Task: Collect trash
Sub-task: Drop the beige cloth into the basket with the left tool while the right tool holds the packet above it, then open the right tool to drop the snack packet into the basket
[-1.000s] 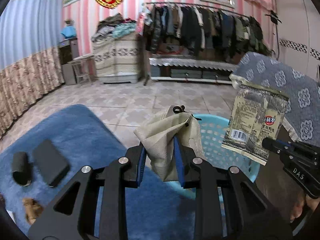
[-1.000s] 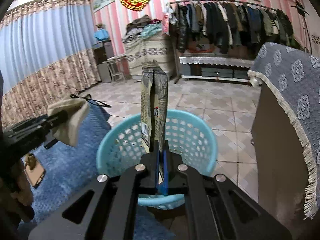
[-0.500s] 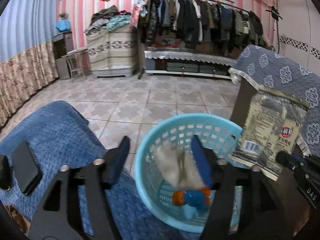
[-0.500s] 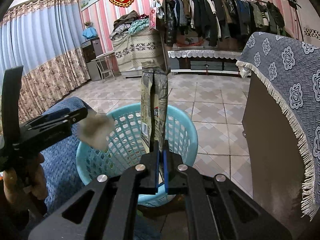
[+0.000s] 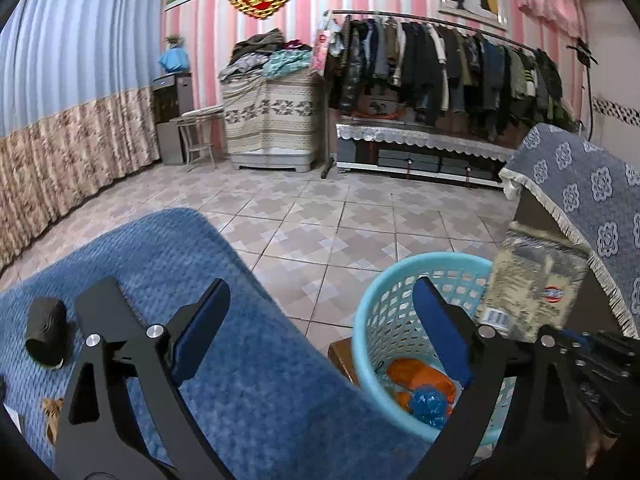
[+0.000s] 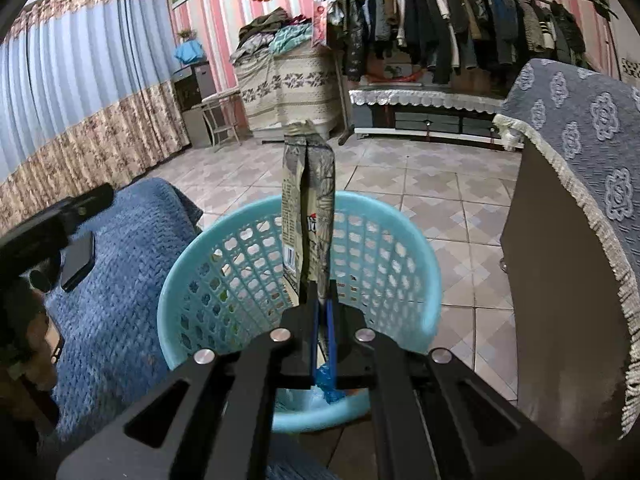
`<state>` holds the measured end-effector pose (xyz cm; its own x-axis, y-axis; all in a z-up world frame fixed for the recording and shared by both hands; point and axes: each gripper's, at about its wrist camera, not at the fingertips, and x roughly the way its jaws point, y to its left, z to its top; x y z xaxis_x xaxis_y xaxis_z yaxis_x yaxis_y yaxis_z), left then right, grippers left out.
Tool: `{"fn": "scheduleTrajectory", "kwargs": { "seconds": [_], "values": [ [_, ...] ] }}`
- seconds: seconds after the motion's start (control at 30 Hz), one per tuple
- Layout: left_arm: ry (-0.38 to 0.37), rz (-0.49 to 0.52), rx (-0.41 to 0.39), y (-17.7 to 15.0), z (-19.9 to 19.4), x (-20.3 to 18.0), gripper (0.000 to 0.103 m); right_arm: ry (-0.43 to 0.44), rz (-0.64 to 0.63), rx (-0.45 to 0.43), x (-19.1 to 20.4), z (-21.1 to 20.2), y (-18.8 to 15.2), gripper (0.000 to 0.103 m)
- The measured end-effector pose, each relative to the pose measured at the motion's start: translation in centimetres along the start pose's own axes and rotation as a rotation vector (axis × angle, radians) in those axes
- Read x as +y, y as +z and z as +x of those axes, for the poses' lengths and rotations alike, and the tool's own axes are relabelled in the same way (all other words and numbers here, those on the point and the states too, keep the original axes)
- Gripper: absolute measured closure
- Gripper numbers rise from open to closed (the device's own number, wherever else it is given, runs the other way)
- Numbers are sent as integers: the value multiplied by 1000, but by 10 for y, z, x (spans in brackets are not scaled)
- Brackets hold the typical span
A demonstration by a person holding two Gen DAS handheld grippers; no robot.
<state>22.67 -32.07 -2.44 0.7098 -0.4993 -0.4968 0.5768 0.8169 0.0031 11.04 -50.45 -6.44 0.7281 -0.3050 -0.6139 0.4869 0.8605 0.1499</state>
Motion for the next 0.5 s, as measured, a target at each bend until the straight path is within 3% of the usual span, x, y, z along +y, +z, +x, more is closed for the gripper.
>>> {"fn": "scheduleTrajectory", "kwargs": {
  "seconds": [0.2, 0.23, 0.27, 0.33, 0.4, 0.47, 0.5],
  "values": [
    [49, -22, -25, 0, -27, 26, 11, -24, -20, 50, 12, 24, 3, 96],
    [62, -22, -31, 0, -32, 30, 10, -31, -25, 52, 13, 25, 3, 84],
    [71, -23, -35, 0, -37, 35, 9, -35, -30, 50, 14, 26, 3, 60],
    [96, -31, -45, -1, -48, 47, 8, -43, -38, 35, 17, 24, 3, 40],
    [117, -43, -43, -3, -55, 60, 8, -57, -56, 37, 21, 23, 5, 39],
    [129, -61, -38, -5, -61, 71, 8, -75, -69, 23, 24, 17, 7, 24],
    [137, -72, -39, -6, -66, 77, 8, -86, -73, 1, 26, 10, 8, 21]
  ]
}}
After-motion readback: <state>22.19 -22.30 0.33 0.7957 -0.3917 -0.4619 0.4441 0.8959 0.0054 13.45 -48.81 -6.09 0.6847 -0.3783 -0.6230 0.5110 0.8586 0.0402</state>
